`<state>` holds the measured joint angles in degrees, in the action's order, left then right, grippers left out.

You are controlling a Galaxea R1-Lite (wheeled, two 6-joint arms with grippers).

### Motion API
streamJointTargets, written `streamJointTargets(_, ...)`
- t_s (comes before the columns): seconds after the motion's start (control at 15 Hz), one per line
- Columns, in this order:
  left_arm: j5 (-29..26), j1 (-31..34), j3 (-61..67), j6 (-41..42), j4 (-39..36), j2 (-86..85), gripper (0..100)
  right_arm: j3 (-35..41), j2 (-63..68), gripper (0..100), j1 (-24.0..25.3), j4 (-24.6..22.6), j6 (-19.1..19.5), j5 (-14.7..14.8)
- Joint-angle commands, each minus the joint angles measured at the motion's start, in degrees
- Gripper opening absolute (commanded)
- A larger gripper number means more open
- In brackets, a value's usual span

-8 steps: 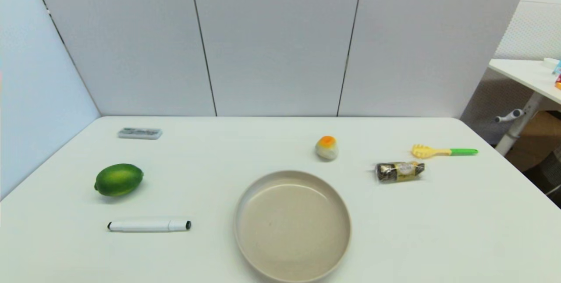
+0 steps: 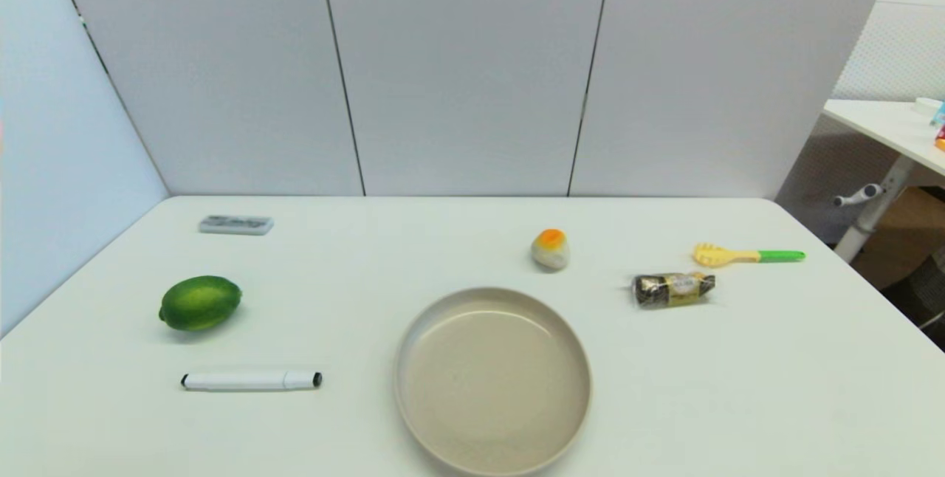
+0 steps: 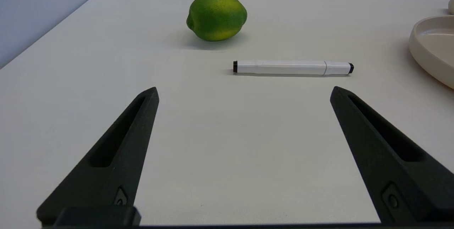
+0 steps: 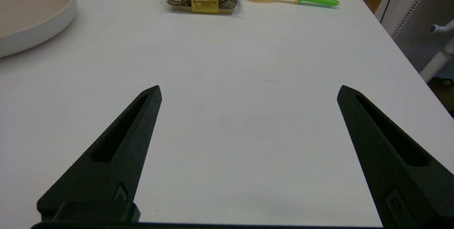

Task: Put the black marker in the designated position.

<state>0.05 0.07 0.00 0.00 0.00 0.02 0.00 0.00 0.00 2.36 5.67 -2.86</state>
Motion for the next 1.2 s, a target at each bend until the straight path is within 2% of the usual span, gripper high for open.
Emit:
streamJointTargets(0.07,0.0,0.0,0.0,0.0,0.0,0.1,100,0.0,0.1,100,0.0,0.0,0.0,0.0)
streamJointTargets(0.73,0.0,0.0,-1.0,0.4,1.0,0.9,100,0.0,0.1,100,0.0,0.0,0.0,0.0)
streamJointTargets(0.8,-0.4,0.0,-4.3,1.0,1.6,4.3,100,0.0,0.1,100,0.0,0.0,0.0,0.0)
streamJointTargets(0.93,-2.3,-0.7,-16.0,7.5,7.5,17.5,100,0.0,0.1,100,0.0,0.0,0.0,-0.1)
streamJointTargets(1.2,-11.2,-1.8,-39.6,9.6,22.2,41.7,100,0.0,0.1,100,0.0,0.0,0.0,0.0)
